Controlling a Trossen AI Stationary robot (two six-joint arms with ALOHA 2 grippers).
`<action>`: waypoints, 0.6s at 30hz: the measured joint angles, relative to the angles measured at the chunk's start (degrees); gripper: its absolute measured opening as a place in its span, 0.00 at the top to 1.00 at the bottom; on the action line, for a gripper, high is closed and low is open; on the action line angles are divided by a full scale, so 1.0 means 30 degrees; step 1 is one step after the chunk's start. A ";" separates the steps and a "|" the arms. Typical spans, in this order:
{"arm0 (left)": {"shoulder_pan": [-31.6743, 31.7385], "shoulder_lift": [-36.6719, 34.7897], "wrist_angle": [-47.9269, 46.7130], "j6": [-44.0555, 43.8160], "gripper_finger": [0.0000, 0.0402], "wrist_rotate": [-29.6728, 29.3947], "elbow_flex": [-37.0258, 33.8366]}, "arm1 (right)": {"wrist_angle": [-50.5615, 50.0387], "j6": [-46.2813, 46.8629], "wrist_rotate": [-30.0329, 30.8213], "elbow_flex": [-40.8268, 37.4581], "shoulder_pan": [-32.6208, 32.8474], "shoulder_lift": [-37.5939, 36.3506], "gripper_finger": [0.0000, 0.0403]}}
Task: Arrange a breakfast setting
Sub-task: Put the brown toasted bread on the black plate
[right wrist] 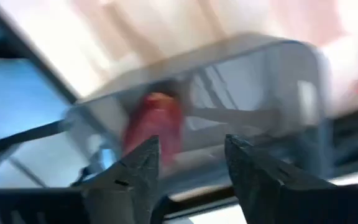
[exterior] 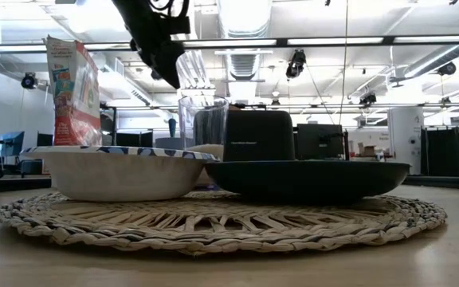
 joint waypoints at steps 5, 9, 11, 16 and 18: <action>0.0000 0.0000 -0.0452 -0.0323 0.65 0.0000 0.0000 | 0.1600 0.0675 0.0066 0.0000 0.0820 0.0453 0.50; 0.0000 0.0005 -0.0423 -0.0323 0.65 0.0000 0.0000 | 0.1537 0.1354 0.0066 -0.0073 0.1543 0.1392 0.48; 0.0000 0.0007 -0.0416 -0.0323 0.65 0.0000 0.0000 | 0.1530 0.1603 0.0038 -0.0109 0.1799 0.1870 0.47; 0.0000 0.0007 -0.0409 -0.0327 0.65 0.0000 0.0000 | 0.1760 0.1894 -0.1566 -0.0109 0.1842 0.2932 0.45; 0.0000 0.0007 -0.0409 -0.0408 0.65 0.0000 0.0000 | 0.1821 0.1930 -0.2496 -0.0109 0.1856 0.3265 0.44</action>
